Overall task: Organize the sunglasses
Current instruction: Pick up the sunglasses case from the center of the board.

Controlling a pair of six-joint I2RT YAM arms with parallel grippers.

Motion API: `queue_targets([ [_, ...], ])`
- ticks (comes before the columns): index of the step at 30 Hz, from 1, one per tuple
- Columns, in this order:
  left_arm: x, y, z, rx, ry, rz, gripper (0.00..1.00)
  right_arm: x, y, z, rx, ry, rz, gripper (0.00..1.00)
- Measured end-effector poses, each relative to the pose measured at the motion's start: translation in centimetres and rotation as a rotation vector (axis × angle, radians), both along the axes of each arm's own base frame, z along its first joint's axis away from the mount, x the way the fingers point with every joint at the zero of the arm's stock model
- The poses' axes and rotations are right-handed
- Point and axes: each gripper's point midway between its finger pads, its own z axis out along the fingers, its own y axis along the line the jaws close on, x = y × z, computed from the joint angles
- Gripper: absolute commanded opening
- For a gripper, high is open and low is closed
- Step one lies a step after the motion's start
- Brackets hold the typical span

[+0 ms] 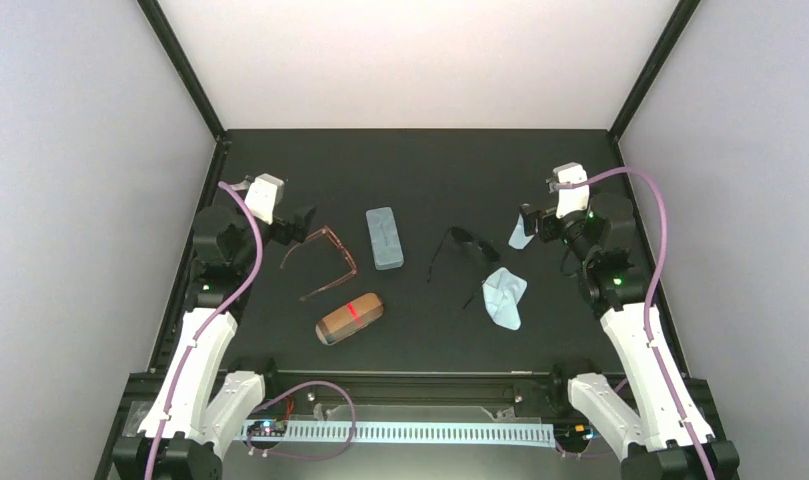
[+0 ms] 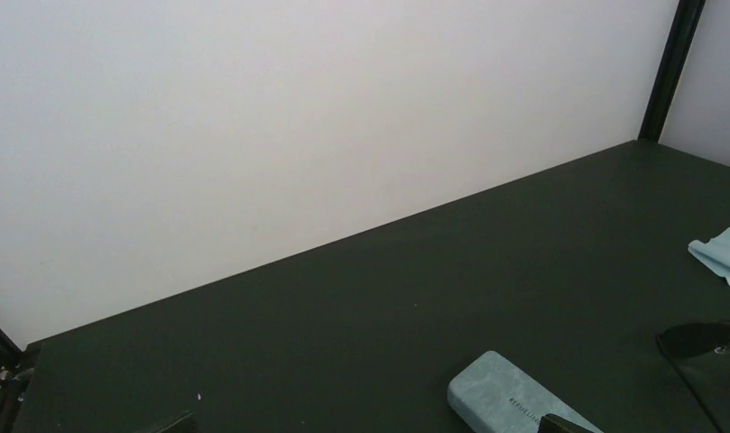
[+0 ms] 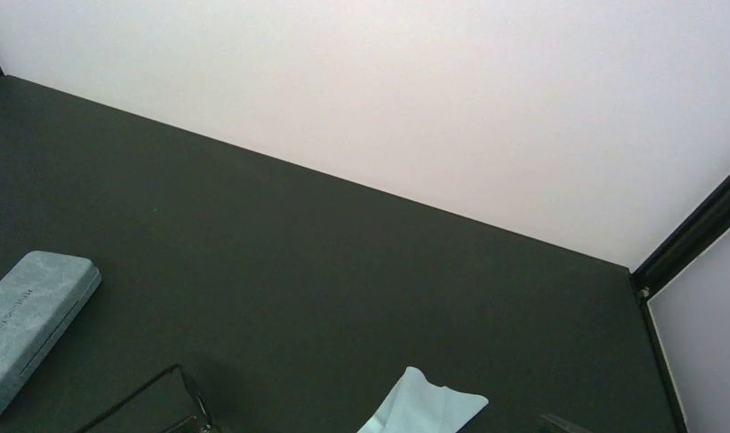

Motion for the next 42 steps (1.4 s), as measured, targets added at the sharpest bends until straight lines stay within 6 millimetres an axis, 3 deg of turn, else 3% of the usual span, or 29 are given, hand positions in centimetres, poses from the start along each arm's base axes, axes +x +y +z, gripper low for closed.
queue_targets([
  [19, -0.1, -0.2, 0.0, 0.001, -0.001, -0.01, 0.99, -0.2, 0.0, -0.3, 0.0, -0.004, 0.0, 1.0],
  [27, -0.6, -1.1, -0.6, 0.095, -0.016, -0.086, 0.99, -0.1, 0.0, -0.1, 0.001, -0.009, -0.001, 1.0],
  [32, -1.5, -1.9, -2.9, 0.22, 0.02, -0.165, 0.99, -0.1, 0.0, -0.4, 0.0, -0.005, -0.001, 1.0],
  [42, -6.8, -7.0, -11.7, 0.556, 0.194, -0.505, 0.99, -0.1, -0.1, -0.6, -0.01, -0.007, 0.0, 1.0],
])
